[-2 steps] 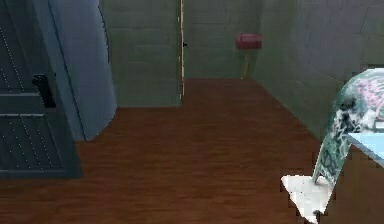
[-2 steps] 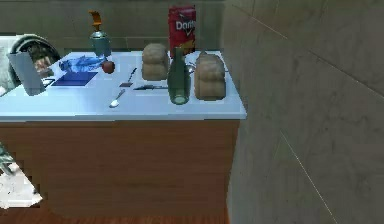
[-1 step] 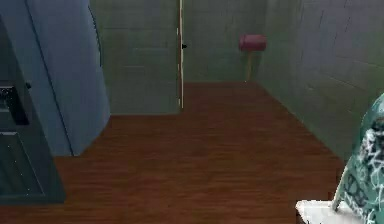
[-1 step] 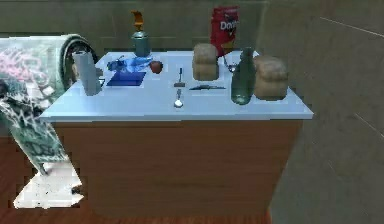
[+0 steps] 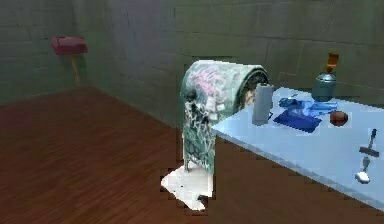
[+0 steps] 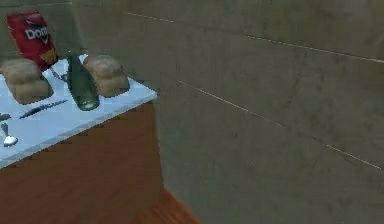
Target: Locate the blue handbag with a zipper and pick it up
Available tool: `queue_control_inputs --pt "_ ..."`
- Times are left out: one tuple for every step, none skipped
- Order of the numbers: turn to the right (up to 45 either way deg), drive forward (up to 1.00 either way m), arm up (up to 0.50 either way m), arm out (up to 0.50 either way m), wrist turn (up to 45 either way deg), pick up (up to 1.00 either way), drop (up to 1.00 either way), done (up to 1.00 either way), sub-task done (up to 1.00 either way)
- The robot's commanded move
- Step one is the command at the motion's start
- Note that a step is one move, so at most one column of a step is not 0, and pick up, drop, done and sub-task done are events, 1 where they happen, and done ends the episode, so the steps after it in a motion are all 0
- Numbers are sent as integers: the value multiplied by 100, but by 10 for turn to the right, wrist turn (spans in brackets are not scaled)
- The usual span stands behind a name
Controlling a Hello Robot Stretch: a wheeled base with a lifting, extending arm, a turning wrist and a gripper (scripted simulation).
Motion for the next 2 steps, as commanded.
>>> queue_control_inputs --pt "420 0 0 0 0 0 0 0 0" --pt "0 10 0 0 0 0 0 0 0"
